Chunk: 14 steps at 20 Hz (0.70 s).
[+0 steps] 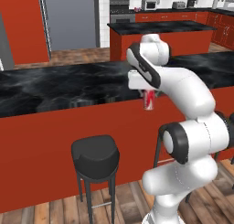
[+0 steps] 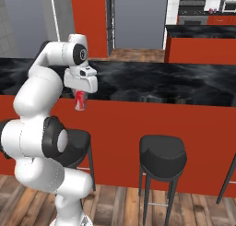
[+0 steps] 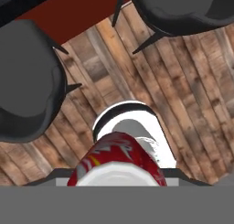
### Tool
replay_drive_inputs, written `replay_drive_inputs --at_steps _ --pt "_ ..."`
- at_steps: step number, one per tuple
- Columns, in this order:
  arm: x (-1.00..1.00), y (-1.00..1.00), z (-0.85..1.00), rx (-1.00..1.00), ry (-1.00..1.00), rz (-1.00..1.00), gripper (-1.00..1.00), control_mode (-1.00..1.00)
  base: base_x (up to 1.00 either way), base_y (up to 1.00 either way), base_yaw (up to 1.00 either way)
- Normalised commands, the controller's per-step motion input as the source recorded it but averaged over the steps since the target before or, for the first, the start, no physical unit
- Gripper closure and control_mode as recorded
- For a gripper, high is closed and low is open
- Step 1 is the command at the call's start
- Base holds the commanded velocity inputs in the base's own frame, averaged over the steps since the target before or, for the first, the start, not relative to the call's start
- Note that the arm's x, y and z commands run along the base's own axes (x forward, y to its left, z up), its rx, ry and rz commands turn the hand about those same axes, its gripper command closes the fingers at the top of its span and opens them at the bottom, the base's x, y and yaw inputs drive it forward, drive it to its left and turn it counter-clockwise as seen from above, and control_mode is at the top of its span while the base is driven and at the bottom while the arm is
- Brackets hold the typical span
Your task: Four empty soda cans are scattered around the kitchen. Gather all the cans and cluster them next to the stove for recycling.
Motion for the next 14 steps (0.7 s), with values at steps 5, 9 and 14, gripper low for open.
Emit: replay_drive_inputs --at_steps 5,9,14 --pt "-0.37 0.0 -0.12 0.0 -0.19 0.0 1.0 -1.0 0.0 0.0 0.0" --pt "-0.26 0.0 -0.12 0.0 -0.09 0.0 1.0 -1.0 0.0 0.0 0.0" --pt "-0.07 0.0 -0.08 0.0 0.0 0.0 1.0 -1.0 0.0 0.0 0.0"
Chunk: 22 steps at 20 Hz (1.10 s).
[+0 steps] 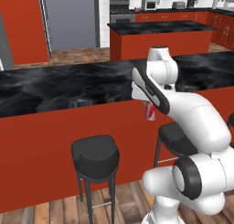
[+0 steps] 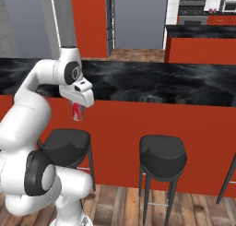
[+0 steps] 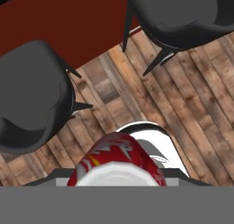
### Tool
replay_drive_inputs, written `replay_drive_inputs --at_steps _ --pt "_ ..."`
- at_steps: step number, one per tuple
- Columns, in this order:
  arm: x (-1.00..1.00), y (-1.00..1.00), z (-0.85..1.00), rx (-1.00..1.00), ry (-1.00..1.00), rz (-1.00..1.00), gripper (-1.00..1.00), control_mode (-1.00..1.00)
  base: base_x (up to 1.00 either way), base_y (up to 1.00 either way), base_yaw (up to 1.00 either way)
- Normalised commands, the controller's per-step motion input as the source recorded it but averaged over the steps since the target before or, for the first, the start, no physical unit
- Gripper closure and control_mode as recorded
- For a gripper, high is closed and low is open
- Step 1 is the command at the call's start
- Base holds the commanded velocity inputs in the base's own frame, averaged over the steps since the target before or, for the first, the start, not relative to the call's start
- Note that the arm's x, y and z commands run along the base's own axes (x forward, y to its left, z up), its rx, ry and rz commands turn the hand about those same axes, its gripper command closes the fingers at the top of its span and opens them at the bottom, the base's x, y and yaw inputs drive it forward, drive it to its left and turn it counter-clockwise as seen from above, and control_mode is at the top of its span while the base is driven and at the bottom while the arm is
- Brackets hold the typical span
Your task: Four empty soda cans are scattered around the kitchen. Gather all the cans and cluster them next to the stove for recycling.
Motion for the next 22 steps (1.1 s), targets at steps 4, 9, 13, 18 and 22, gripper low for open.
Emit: replay_drive_inputs --at_steps 4,9,13,18,22 --pt "-0.08 -0.01 -0.1 0.0 0.0 0.0 1.0 -1.0 0.0 0.0 0.0" --pt "-0.05 0.0 -0.07 0.0 0.0 0.0 1.0 -1.0 0.0 0.0 0.0" --pt "-0.03 0.0 -0.02 0.0 0.0 0.0 1.0 -1.0 0.0 0.0 0.0" --pt "-0.05 0.0 -0.08 0.0 0.0 0.0 1.0 -1.0 0.0 0.0 0.0" --pt "-0.08 0.0 -0.13 0.0 0.0 0.0 1.0 -1.0 0.0 0.0 0.0"
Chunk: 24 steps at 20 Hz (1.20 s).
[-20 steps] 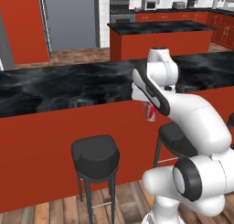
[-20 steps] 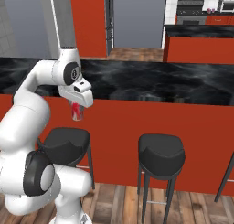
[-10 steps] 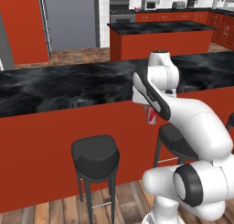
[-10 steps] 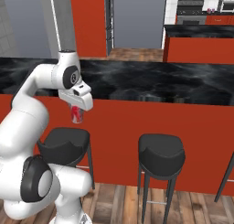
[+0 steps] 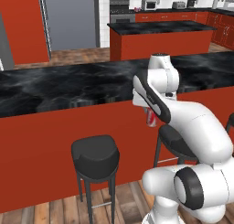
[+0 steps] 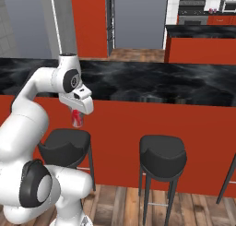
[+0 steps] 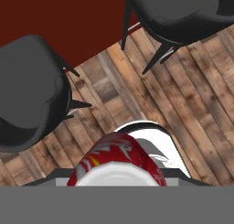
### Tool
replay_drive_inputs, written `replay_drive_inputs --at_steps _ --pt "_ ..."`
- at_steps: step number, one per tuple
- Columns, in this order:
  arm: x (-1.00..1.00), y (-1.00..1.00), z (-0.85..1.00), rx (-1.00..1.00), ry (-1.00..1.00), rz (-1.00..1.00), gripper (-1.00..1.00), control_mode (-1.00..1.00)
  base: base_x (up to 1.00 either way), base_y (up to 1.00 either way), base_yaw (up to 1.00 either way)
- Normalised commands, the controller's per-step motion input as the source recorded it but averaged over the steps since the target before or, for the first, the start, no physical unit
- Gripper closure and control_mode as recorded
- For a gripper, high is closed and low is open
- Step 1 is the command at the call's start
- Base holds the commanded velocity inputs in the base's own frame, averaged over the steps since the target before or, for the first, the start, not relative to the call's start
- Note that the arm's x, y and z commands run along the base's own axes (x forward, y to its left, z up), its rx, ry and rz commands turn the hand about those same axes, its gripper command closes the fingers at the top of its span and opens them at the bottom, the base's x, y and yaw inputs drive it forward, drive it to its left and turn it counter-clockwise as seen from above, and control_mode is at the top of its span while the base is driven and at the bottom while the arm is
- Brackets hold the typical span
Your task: Four empty soda cans are scattered around the kitchen. Gather all the cans and cluster them next to the stove for recycling.
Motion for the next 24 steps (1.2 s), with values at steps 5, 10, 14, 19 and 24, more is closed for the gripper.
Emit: replay_drive_inputs --at_steps 5,10,14,19,24 --pt "-0.08 0.0 -0.06 0.0 0.02 0.0 1.0 -1.0 0.0 0.0 0.0" --pt "-0.01 0.0 0.0 0.0 0.02 0.0 1.0 -1.0 0.0 0.0 0.0" --pt "0.0 0.0 0.0 0.0 0.0 0.0 1.0 -1.0 0.0 0.0 0.0" --pt "0.0 0.0 0.0 0.0 0.0 0.0 1.0 -1.0 0.0 0.0 0.0" --pt "0.0 0.0 0.0 0.0 0.0 0.0 1.0 1.0 0.0 0.0 0.0"
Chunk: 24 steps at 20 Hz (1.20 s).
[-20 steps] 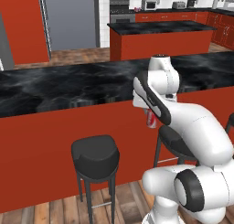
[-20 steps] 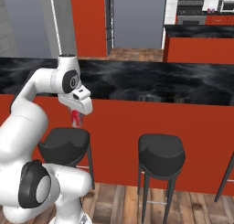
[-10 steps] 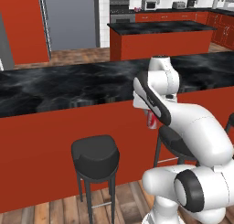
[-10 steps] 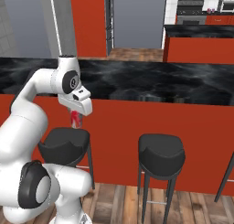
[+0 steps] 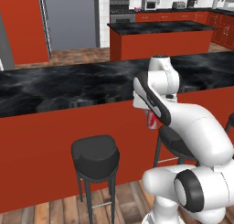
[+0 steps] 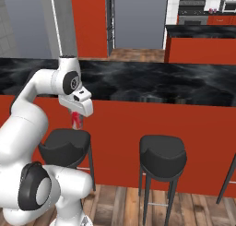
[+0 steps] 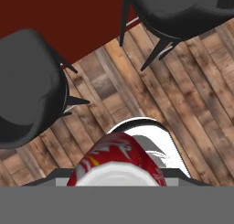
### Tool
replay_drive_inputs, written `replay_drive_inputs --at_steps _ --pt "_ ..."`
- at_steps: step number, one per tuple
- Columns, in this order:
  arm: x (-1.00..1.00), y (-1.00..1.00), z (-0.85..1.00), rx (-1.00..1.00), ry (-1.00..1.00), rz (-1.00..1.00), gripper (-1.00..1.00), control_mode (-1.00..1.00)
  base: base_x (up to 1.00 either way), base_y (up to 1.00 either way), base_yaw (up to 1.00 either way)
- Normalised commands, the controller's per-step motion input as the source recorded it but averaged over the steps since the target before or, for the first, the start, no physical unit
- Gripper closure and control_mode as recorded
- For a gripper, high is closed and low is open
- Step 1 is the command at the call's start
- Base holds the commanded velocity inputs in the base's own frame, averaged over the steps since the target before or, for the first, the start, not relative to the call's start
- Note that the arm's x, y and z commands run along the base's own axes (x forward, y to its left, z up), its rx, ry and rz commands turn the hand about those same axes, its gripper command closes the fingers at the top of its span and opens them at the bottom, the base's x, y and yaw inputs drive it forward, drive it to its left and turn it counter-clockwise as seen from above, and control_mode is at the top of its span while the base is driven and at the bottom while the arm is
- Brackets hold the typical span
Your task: Four empty soda cans are scattered around the kitchen. Gather all the cans and cluster them next to the stove for recycling.
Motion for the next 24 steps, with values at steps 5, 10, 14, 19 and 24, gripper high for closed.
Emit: replay_drive_inputs --at_steps 5,10,14,19,24 --pt "0.0 0.0 0.0 0.0 0.0 0.0 1.0 1.0 -0.21 -0.01 0.0" --pt "0.0 0.0 0.0 0.0 0.0 0.0 1.0 1.0 -0.44 -0.05 0.0" --pt "0.0 0.0 0.0 0.0 0.0 0.0 1.0 1.0 -0.44 -0.04 0.0" --pt "0.0 0.0 0.0 0.0 0.0 0.0 1.0 1.0 -0.35 -0.02 0.0" --pt "0.0 0.0 0.0 0.0 0.0 0.0 1.0 1.0 -0.3 -0.11 -0.13"
